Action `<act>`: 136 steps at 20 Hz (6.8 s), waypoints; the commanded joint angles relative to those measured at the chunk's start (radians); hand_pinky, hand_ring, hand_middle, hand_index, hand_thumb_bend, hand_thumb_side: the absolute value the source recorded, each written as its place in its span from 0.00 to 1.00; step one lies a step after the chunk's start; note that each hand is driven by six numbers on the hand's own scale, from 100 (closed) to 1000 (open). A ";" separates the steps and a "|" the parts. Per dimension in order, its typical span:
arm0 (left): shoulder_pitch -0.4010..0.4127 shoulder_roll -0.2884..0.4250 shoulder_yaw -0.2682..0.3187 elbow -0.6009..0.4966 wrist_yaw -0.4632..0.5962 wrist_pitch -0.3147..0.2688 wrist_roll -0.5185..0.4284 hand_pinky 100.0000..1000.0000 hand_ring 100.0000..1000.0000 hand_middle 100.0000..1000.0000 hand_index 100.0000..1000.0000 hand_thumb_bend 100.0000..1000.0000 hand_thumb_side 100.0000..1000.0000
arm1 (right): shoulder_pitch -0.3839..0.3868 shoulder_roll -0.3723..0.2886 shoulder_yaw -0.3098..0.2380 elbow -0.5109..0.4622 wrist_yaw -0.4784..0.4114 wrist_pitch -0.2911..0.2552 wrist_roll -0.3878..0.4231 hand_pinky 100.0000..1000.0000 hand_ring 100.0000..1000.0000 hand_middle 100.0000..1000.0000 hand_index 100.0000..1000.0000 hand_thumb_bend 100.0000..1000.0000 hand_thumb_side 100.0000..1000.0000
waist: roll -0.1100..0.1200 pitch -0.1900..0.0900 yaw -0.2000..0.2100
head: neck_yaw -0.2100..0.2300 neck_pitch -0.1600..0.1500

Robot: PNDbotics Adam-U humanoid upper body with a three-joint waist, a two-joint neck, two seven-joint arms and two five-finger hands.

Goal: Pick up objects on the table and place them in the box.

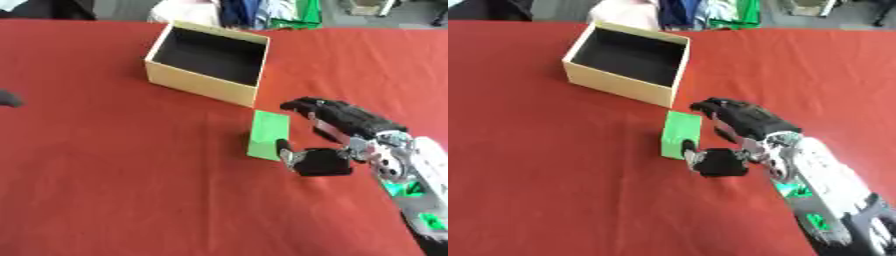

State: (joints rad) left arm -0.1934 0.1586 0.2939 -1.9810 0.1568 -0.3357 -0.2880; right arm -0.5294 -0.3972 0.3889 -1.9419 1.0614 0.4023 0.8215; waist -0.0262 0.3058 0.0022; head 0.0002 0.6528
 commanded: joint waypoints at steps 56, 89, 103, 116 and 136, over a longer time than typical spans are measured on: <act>-0.024 -0.020 -0.004 -0.019 0.003 0.012 -0.035 0.56 0.55 0.71 0.88 0.00 0.48 | -0.041 -0.016 0.039 0.067 -0.043 0.037 0.020 0.95 0.96 0.93 1.00 0.00 0.69 | 0.020 0.022 0.021 | -0.014 -0.046; -0.027 -0.018 -0.003 -0.019 0.008 0.019 -0.053 0.56 0.55 0.71 0.88 0.00 0.48 | -0.083 -0.027 -0.002 0.004 -0.007 0.065 0.022 0.97 1.00 0.95 1.00 0.00 0.71 | 0.017 0.020 0.016 | 0.001 -0.056; -0.031 -0.023 -0.005 -0.019 0.007 0.021 -0.057 0.56 0.55 0.71 0.88 0.00 0.48 | -0.095 -0.012 0.015 0.046 -0.043 0.072 0.001 0.96 1.00 0.94 1.00 0.00 0.75 | 0.014 0.029 0.024 | -0.009 -0.058; -0.035 -0.024 -0.006 -0.019 0.008 0.021 -0.061 0.57 0.55 0.72 0.88 0.00 0.48 | -0.085 -0.005 0.019 0.068 -0.066 0.078 -0.020 0.96 1.00 0.94 1.00 0.00 0.78 | 0.014 0.034 0.027 | -0.014 -0.061; -0.038 -0.026 -0.008 -0.019 0.009 0.024 -0.069 0.57 0.55 0.72 0.88 0.00 0.48 | -0.073 0.002 0.027 0.106 -0.085 0.082 -0.041 0.94 0.99 0.94 1.00 0.00 0.76 | 0.015 0.038 0.029 | -0.013 -0.068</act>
State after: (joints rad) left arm -0.2203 0.1239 0.2878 -1.9810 0.1627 -0.3114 -0.3550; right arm -0.5925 -0.3911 0.4179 -1.8326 0.9798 0.4609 0.7629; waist -0.0239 0.3436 0.0306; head -0.0117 0.5952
